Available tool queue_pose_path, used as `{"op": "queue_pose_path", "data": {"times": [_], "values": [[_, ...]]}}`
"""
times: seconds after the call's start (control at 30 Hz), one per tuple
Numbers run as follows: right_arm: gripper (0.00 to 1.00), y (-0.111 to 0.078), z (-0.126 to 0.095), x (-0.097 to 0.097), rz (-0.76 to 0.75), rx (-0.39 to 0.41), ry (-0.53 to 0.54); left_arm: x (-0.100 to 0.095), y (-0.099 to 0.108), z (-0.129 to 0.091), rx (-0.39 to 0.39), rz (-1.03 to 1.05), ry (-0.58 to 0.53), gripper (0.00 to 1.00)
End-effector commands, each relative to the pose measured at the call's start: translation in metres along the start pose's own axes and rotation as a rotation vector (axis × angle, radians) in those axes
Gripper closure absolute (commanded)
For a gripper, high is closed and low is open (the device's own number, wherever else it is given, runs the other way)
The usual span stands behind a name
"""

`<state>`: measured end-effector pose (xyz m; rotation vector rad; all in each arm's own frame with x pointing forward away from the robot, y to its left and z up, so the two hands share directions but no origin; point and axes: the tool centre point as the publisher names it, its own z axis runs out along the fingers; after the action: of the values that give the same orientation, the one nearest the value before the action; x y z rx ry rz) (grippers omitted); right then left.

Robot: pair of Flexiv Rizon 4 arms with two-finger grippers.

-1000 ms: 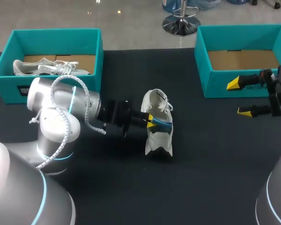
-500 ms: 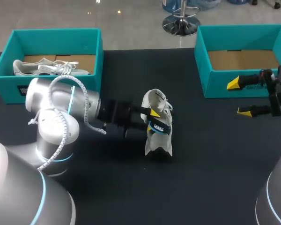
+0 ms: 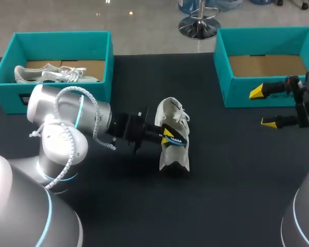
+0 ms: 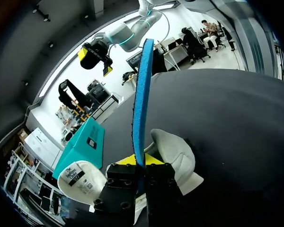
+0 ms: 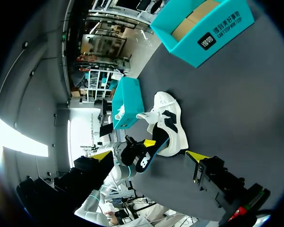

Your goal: Take the shoe out of the shoebox, open the shoe tongue, remove and reinsert the insole, then place the shoe into the shoebox

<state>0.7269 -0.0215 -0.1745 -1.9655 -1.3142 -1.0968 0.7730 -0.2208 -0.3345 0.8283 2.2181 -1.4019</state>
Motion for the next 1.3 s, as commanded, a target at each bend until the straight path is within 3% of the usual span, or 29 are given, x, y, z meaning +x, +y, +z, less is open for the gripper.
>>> {"op": "queue_pose_path", "data": {"times": [0.03,0.3,0.5,0.53,0.57,0.6,0.73,0.93,1.03,1.3], "values": [[0.00,-0.001,0.000,0.000,0.002,-0.002,-0.004,-0.010,0.004,0.015,-0.024,0.003,0.014,1.00],[0.00,-0.001,0.000,0.000,0.002,-0.002,-0.004,-0.017,0.014,0.012,-0.045,0.002,-0.026,1.00],[0.00,-0.001,0.000,0.000,0.002,-0.002,-0.004,-0.011,0.010,0.003,-0.044,0.000,-0.042,1.00],[0.00,-0.001,0.000,0.000,0.002,-0.002,-0.004,-0.010,0.008,0.002,-0.036,0.002,-0.041,0.96],[0.00,-0.001,0.000,0.000,0.002,-0.002,-0.004,-0.009,0.006,0.001,-0.034,0.003,-0.042,0.85],[0.00,-0.001,0.000,0.000,0.002,-0.002,-0.004,-0.007,0.003,-0.001,-0.031,0.003,-0.043,0.80],[0.00,-0.001,0.000,0.000,0.002,-0.002,-0.004,-0.002,-0.004,-0.006,-0.017,0.009,-0.046,0.78],[0.00,-0.001,0.000,0.000,0.002,-0.002,-0.004,0.000,-0.005,-0.003,-0.014,0.016,-0.037,0.85],[0.00,-0.001,0.000,0.000,0.002,-0.002,-0.004,0.000,-0.002,0.003,-0.026,0.023,-0.025,1.00],[0.00,-0.001,0.000,0.000,0.002,-0.002,-0.004,-0.010,0.009,0.016,-0.085,0.093,-0.013,1.00]]}}
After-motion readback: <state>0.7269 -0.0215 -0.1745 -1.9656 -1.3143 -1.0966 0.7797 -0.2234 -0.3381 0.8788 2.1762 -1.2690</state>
